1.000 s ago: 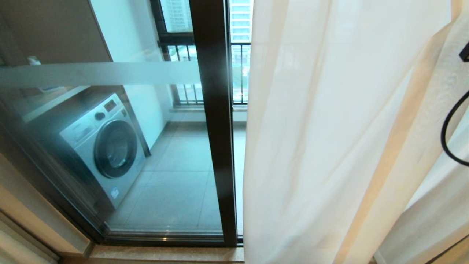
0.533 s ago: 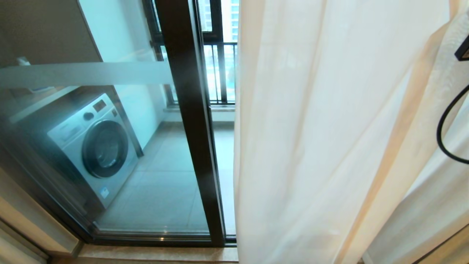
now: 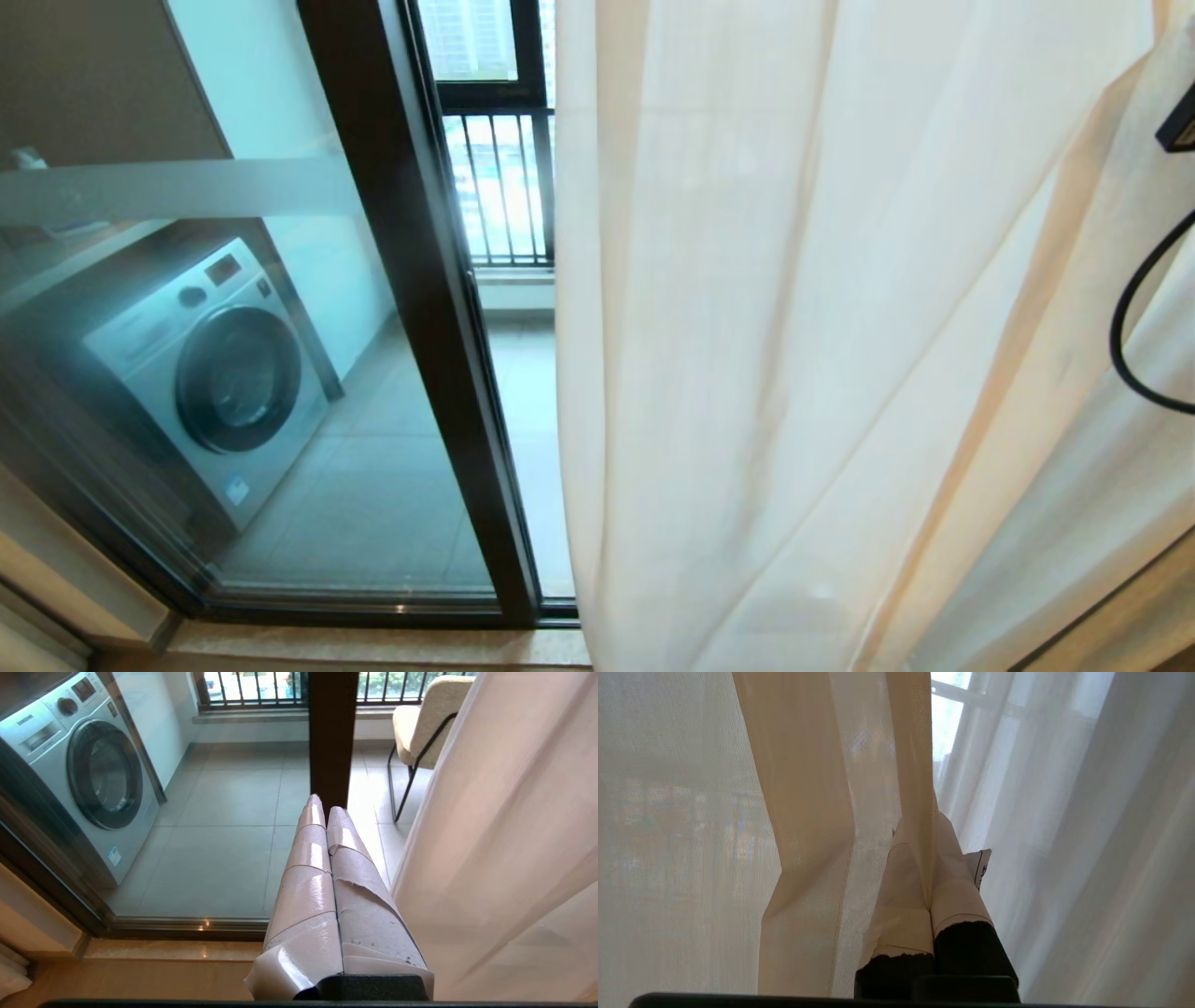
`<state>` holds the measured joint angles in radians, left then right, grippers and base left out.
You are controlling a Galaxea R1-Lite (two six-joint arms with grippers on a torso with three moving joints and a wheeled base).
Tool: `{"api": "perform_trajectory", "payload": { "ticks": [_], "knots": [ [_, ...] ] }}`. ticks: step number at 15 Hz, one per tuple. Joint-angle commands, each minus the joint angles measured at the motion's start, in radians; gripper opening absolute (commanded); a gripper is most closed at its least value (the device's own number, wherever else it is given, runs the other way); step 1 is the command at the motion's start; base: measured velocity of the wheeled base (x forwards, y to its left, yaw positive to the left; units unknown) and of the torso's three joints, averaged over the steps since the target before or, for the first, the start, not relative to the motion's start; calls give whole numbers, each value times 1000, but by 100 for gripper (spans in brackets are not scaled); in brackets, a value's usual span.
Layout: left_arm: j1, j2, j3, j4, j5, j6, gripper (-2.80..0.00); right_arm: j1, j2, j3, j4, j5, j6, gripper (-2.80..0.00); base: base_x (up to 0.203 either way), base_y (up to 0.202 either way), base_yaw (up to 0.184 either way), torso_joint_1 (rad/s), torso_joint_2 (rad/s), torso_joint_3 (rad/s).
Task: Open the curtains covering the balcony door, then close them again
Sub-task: Pull the inner curtains open on both sides
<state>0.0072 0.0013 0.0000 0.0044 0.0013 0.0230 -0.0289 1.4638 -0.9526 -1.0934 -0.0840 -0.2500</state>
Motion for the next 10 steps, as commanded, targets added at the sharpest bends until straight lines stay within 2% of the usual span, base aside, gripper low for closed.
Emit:
{"api": "perform_trajectory", "payload": {
  "ticks": [1,10],
  "knots": [
    [0,0,0,0,0,0,-280,0,1,0,-6,0,-2,-280,0,-181,0,7,1,1],
    [0,0,0,0,0,0,-280,0,1,1,-6,0,-2,-280,0,-187,1,-1,2,3]
  ]
}}
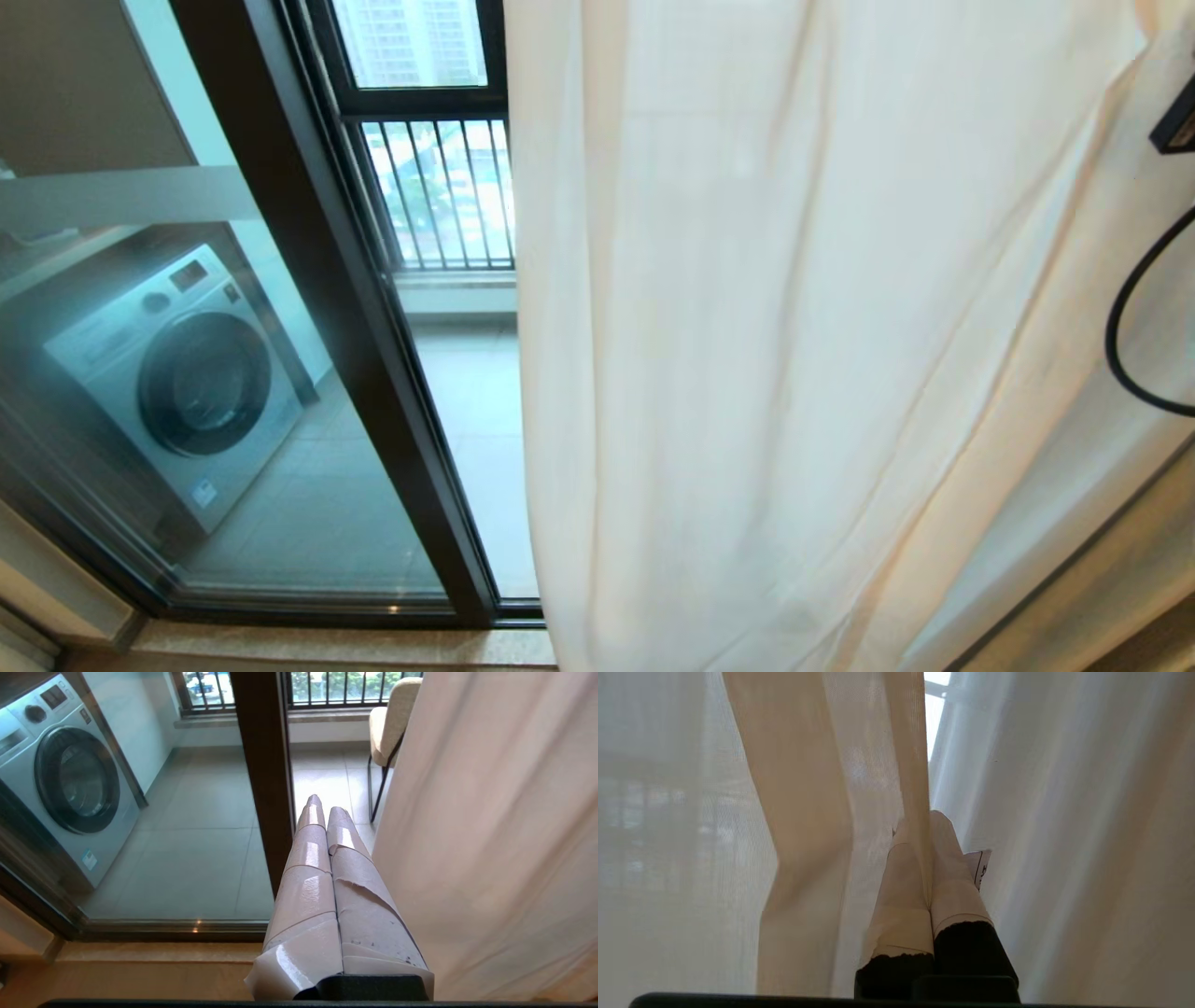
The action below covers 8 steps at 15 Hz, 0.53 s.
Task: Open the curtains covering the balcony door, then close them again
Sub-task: Pull the inner curtains open on both sides
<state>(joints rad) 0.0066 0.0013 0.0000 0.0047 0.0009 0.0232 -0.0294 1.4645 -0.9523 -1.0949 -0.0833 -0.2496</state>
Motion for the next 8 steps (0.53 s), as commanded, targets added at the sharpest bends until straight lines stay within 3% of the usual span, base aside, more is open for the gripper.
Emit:
{"api": "perform_trajectory", "payload": {
  "ticks": [1,8],
  "knots": [
    [1,0,0,0,1,0,-280,0,0,1,-5,-1,-2,-280,0,-173,-2,2,5,5],
    [1,0,0,0,1,0,-280,0,0,3,-7,-1,-2,-280,0,-188,-1,2,1,4]
  ]
}}
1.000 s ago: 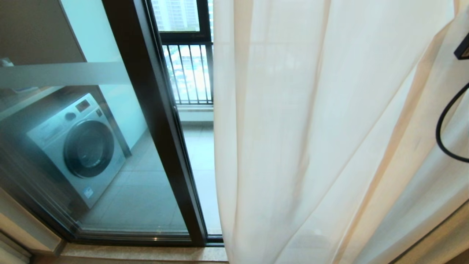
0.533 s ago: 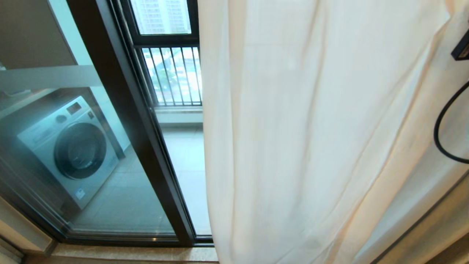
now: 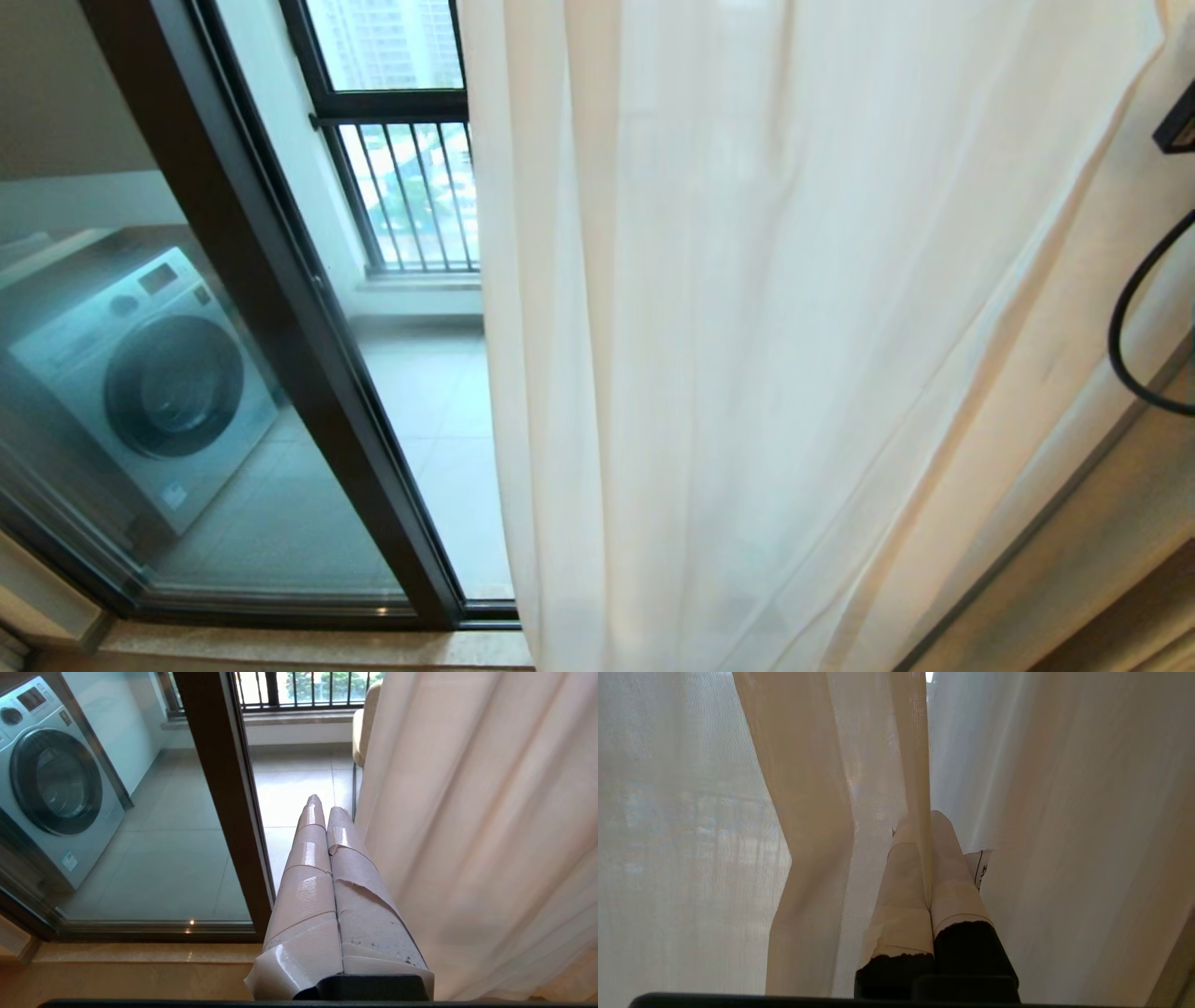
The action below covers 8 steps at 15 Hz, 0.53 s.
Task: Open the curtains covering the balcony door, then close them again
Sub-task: Pull the inner curtains open on both sides
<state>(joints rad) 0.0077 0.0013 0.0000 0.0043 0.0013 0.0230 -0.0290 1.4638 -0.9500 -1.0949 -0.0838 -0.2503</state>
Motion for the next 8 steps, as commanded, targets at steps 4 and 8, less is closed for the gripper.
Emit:
{"api": "perform_trajectory", "payload": {
  "ticks": [4,8],
  "knots": [
    [0,0,0,0,0,0,-280,0,2,-1,-6,-1,-2,-280,0,-177,1,2,2,3],
    [0,0,0,0,0,0,-280,0,3,-3,-7,-1,-1,-280,0,-25,1,1,-1,-1]
  ]
}}
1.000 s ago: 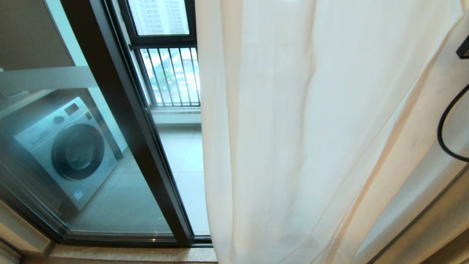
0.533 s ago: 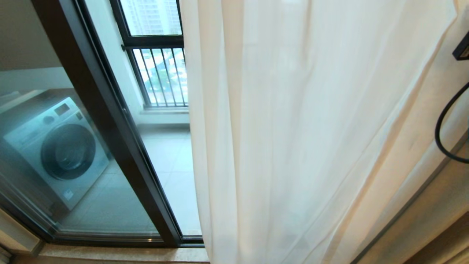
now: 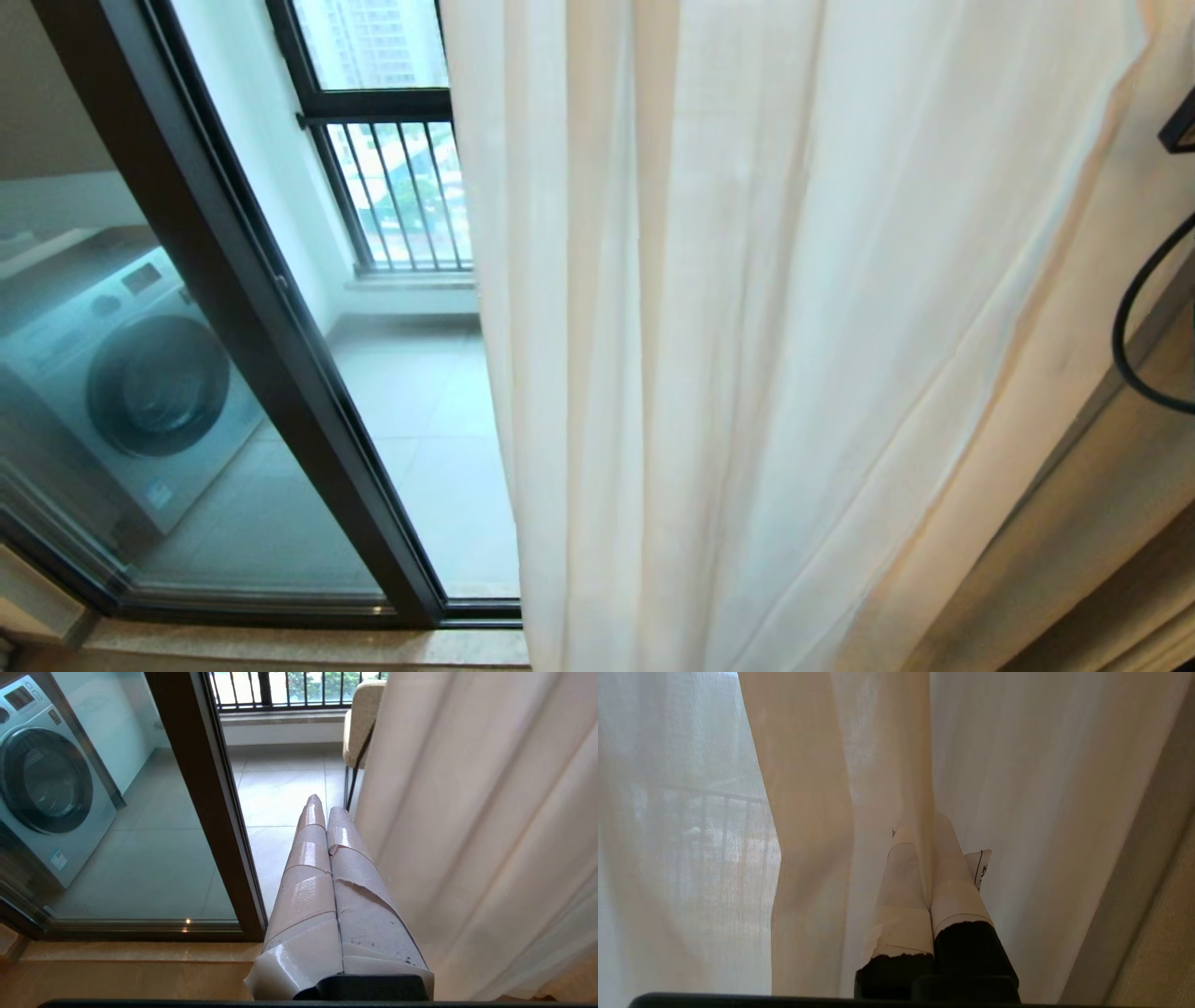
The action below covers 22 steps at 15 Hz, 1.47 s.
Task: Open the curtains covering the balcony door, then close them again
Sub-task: Pull the inner curtains open on both sides
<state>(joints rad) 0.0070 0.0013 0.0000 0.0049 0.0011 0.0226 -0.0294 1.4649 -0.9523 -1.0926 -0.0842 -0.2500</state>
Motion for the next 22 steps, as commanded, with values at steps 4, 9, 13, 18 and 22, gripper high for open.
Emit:
{"api": "perform_trajectory", "payload": {
  "ticks": [4,9,13,18,22],
  "knots": [
    [1,0,0,0,0,0,-280,0,2,1,-9,0,-2,-280,0,0,0,0,0,0],
    [1,0,0,0,0,0,-280,0,13,-1,-9,0,-3,-280,0,0,0,0,0,0],
    [1,0,0,0,0,0,-280,5,12,-2,-7,5,-3,-280,0,0,0,0,0,0],
    [1,0,0,0,0,0,-280,20,11,-56,28,25,-5,-280,0,0,0,0,0,0],
    [1,0,0,0,0,0,-280,19,11,-159,144,84,-5,-280,0,0,0,0,0,0]
  ]
}}
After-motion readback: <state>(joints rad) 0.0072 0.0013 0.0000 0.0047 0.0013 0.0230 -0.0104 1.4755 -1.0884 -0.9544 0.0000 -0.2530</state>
